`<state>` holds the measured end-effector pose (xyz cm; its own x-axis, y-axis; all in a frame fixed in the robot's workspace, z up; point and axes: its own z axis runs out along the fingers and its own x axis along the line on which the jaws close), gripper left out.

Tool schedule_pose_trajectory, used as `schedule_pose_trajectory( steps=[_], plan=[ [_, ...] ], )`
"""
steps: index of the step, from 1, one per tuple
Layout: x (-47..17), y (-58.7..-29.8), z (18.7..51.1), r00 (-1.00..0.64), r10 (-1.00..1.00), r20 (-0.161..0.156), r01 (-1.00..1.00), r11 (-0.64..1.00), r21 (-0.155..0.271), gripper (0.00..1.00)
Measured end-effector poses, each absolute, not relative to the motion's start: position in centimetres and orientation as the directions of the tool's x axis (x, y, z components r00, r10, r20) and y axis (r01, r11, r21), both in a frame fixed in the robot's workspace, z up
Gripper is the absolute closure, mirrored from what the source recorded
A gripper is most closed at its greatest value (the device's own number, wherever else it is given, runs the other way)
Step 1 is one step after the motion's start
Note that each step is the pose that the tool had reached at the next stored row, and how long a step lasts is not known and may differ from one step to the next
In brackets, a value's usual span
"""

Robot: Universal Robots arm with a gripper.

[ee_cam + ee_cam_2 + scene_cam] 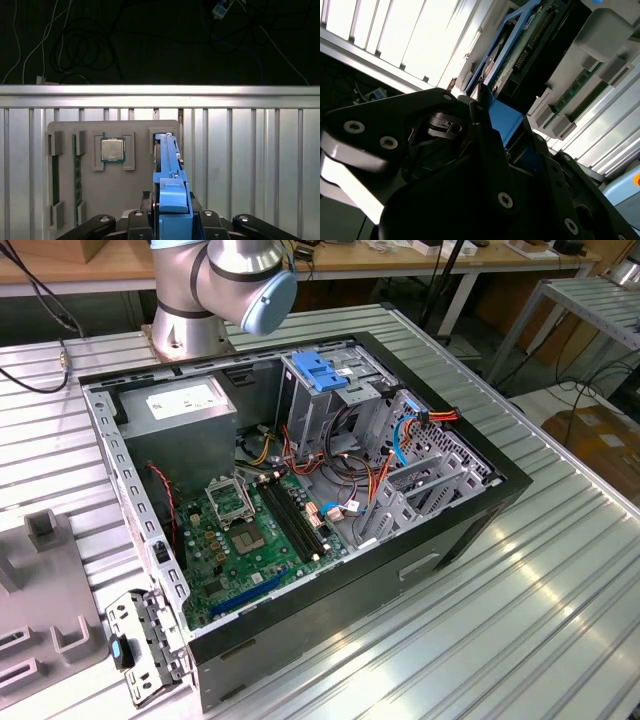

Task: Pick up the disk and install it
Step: 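Pick up the disk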

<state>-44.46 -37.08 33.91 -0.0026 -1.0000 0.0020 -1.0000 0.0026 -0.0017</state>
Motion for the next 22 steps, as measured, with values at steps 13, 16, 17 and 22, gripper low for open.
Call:
schedule_pose_trajectory(
  steps=[13,16,17,22],
  plan=[
    [-44.56,-37.08,33.89,0.022,-1.000,0.002,-1.000,-0.022,-0.022,0.63],
    [-44.64,-37.08,33.83,0.025,-1.000,0.003,-0.999,-0.025,-0.031,0.63],
    [-44.65,-37.08,33.83,0.026,-1.000,0.003,-0.999,-0.026,-0.034,0.63],
    [-44.66,-37.08,33.82,0.026,-1.000,0.003,-0.999,-0.026,-0.035,0.63]
  ],
)
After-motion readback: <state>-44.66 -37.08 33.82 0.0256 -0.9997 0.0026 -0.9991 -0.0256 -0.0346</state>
